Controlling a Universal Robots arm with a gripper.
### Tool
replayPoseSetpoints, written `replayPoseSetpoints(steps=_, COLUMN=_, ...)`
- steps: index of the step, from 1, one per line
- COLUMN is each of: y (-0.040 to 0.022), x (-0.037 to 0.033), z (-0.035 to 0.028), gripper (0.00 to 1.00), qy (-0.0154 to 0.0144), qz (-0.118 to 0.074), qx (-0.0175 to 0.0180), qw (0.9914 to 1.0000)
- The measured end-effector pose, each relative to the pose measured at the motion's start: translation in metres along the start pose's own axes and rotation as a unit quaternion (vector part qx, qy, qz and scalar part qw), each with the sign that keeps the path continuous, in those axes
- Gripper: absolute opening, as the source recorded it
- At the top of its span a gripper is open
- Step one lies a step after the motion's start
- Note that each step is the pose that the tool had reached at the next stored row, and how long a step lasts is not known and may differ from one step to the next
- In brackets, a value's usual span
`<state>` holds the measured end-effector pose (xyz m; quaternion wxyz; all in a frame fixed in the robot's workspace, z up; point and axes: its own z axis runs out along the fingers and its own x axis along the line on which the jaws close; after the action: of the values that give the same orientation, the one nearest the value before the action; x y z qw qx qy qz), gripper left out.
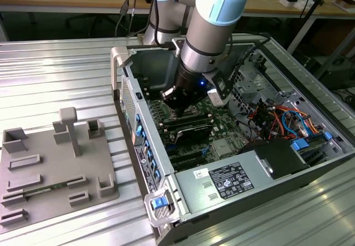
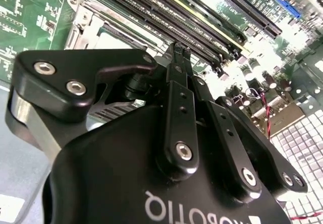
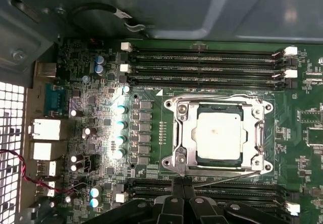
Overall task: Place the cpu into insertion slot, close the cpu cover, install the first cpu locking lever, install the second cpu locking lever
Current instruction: 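Install the second cpu locking lever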
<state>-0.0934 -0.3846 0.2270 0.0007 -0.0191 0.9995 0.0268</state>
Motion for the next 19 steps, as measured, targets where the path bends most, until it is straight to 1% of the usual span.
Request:
replayPoseSetpoints(steps=2, y=-0.0003, x=0.0014, z=0.0016, gripper=0.11, qy=-0.0002, qz=0.000, qx=-0.0050, qw=0.99999)
replayPoseSetpoints(steps=4, y=-0.0005, x=0.0025, z=0.0036, gripper=0.11, qy=-0.0004, qz=0.000, qx=-0.0079, qw=0.99997)
replayPoseSetpoints(steps=7, y=-0.0008, x=0.0041, z=0.0071, gripper=0.11, qy=-0.0004, qz=0.000, qx=-0.0113, qw=0.99994)
replayPoseSetpoints(steps=10, y=-0.0011, x=0.0045, z=0.0109, gripper=0.11, qy=-0.0004, qz=0.000, qx=-0.0117, qw=0.99993)
replayPoseSetpoints(steps=19, y=-0.0010, x=0.0087, z=0.0133, gripper=0.11, qy=-0.0003, qz=-0.001, qx=-0.0117, qw=0.99993)
